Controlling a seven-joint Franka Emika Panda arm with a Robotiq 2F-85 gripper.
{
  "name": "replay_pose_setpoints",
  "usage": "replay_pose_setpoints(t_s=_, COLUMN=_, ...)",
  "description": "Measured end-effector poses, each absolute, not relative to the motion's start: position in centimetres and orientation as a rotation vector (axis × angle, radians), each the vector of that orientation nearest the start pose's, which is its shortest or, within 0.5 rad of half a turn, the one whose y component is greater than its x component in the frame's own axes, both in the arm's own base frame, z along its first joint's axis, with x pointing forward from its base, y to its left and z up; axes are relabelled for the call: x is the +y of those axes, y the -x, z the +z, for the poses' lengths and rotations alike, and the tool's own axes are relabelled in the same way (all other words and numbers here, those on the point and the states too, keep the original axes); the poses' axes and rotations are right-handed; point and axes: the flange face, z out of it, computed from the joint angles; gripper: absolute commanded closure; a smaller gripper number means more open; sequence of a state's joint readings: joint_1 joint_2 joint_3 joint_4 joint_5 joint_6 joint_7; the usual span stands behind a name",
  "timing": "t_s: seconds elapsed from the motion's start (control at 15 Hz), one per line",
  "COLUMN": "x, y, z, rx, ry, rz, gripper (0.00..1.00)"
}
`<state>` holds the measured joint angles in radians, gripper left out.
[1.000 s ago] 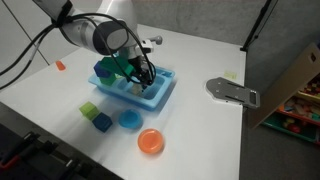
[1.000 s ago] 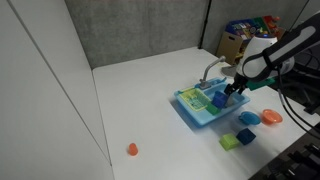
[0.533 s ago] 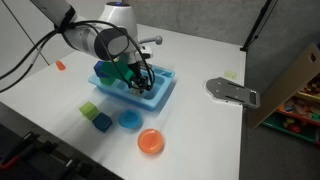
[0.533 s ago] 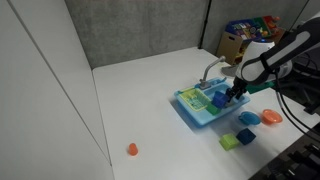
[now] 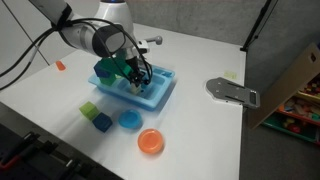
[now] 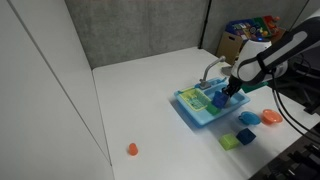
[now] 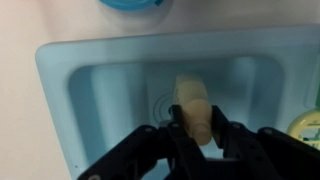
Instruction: Put the blue building block on top of the green building block, remove the bottle from the sink and put it on top of the blue building block
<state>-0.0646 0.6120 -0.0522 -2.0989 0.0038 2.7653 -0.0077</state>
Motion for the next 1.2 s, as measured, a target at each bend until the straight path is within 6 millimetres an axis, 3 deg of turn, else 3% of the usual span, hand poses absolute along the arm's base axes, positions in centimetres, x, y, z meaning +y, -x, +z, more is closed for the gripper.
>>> replay_pose_setpoints(t_s=0.27, x=-6.8, y=-58.6, z=14.7, rx=0.160, ry=3.167, rz=-0.150, gripper=0.90)
replay_pose_setpoints(t_s=0.6, x=-6.5, y=-60.1, z=19.0, rx=0.151, ry=3.160, rz=-0.234, gripper=0.90)
replay_pose_setpoints(t_s=1.2, x=-3.2, y=-60.5, z=27.9, rx=0.063, ry=3.140, rz=-0.220, gripper=0.90)
